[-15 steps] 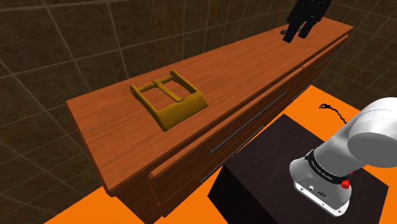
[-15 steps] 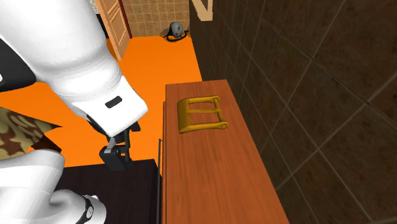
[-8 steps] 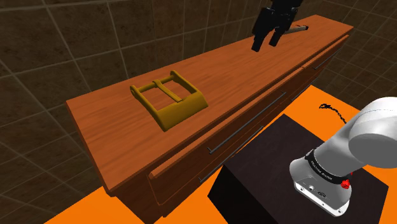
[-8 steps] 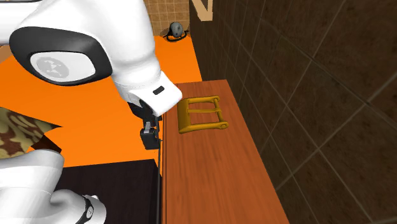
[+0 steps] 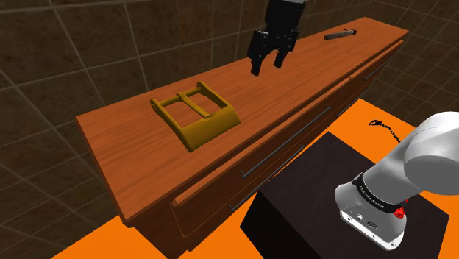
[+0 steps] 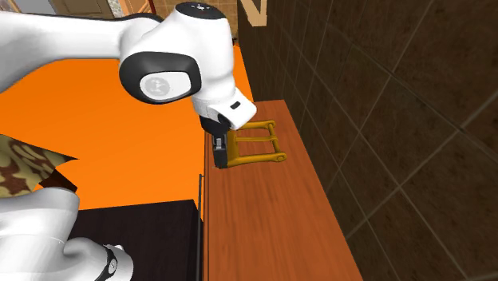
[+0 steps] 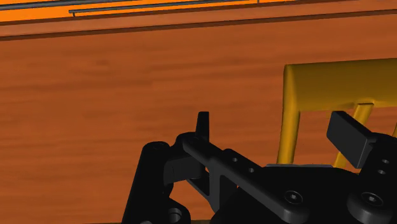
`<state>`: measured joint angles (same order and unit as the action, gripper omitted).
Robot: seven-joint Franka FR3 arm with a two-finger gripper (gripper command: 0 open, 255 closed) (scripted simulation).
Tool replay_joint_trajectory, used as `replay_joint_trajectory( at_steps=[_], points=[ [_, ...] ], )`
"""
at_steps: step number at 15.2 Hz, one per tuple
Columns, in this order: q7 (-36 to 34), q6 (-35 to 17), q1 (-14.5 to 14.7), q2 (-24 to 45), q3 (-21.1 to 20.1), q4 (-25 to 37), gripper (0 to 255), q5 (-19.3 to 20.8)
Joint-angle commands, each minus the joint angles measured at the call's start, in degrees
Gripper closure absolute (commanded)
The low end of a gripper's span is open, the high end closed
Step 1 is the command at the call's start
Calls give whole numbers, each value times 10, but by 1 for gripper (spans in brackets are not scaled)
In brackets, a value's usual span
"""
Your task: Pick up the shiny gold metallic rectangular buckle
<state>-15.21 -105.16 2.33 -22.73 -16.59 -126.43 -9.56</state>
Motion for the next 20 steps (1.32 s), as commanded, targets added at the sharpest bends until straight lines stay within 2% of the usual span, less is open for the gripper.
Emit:
replay_joint_trajectory(
  at_steps=[1, 9, 15, 20],
  points=[
    [-24, -22, 4, 41, -22, 21, 0, 3],
    [-113, -84, 20, 208, -81, 121, 0, 57],
    [-183, -100, 55, 346, -101, 230, 0, 125],
    [-188, -128, 59, 362, -98, 215, 0, 133]
  ],
)
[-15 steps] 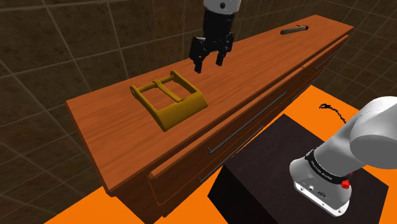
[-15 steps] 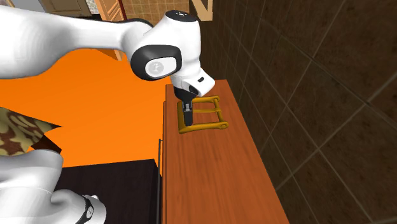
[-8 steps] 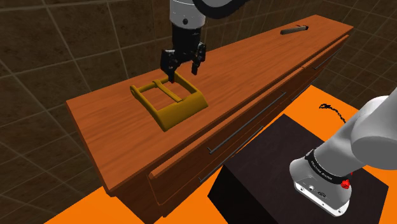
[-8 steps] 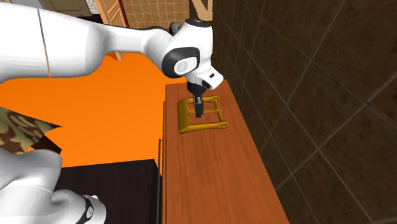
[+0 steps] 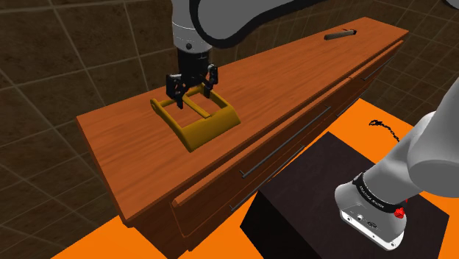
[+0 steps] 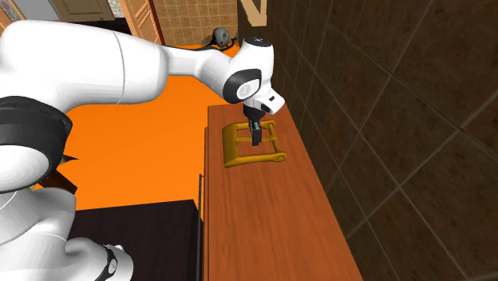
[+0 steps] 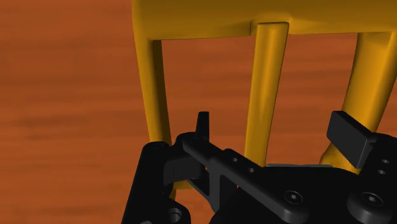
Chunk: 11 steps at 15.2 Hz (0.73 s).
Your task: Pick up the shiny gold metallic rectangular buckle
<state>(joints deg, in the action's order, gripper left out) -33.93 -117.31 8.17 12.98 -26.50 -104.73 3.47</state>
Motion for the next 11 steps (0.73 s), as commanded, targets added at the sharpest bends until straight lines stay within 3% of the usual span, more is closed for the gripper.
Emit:
replay_joint_trajectory(
  at_steps=[1, 5, 6, 11],
  points=[
    [-1, -13, 1, 7, 1, -6, 0, 4],
    [-3, -31, 2, 15, 2, -17, 0, 8],
    [-3, -31, 2, 15, 3, -17, 255, 8],
    [-4, -31, 2, 15, 2, -17, 255, 8]
  ],
)
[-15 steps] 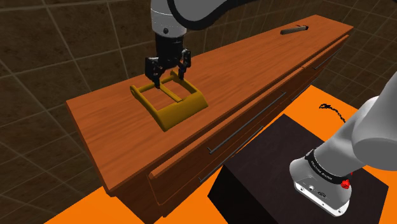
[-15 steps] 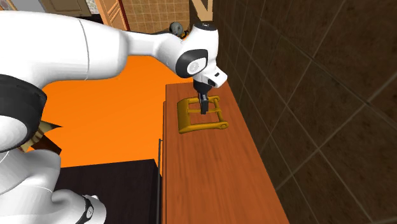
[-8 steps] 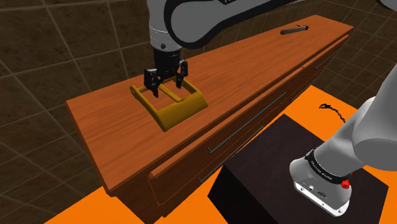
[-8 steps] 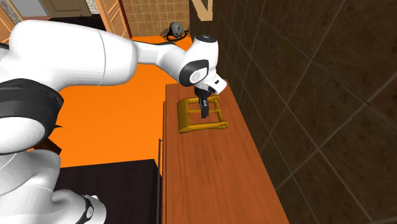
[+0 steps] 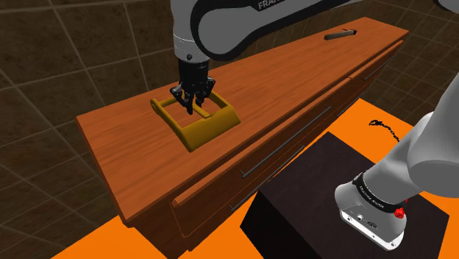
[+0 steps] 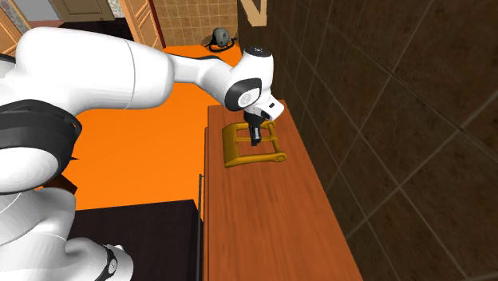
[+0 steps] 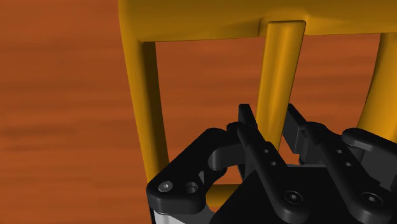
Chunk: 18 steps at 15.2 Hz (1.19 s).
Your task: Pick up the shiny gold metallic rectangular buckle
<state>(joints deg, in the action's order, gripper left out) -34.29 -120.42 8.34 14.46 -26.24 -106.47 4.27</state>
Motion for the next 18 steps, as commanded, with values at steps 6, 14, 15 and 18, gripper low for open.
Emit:
replay_joint_trajectory(
  at_steps=[6, 14, 15, 18],
  points=[
    [2, 14, -1, -6, -1, 9, 255, -3],
    [7, 70, -3, -25, -4, 48, 255, -14],
    [7, 77, -3, -27, -4, 53, 255, -15],
    [8, 99, -3, -31, -5, 71, 255, -17]
  ],
)
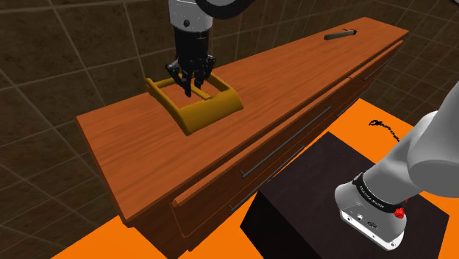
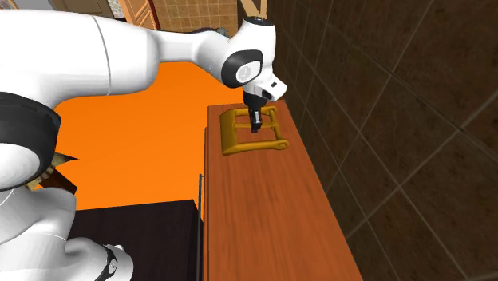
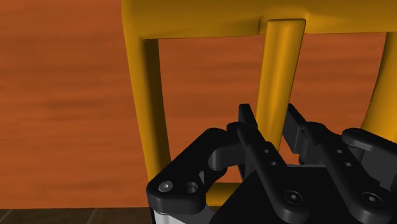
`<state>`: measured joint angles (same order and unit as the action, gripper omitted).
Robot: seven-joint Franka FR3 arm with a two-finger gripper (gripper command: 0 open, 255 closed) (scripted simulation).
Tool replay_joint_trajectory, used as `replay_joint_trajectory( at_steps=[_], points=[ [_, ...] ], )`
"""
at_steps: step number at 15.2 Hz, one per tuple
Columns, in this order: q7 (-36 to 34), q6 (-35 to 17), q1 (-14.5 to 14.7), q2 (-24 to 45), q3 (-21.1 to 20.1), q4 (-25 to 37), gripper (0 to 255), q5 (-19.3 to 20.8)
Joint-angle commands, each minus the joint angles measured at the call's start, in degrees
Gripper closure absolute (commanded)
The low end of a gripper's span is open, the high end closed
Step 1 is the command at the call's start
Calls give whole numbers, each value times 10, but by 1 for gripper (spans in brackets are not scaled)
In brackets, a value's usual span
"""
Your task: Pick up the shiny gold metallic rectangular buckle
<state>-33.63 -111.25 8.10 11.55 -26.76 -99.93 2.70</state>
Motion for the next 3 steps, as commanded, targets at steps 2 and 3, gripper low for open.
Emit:
replay_joint_trajectory(
  at_steps=[2, 3],
  points=[
    [2, 16, -1, -4, 0, 12, 255, -2],
    [2, 16, -1, -4, 0, 12, 255, -2]
  ],
)
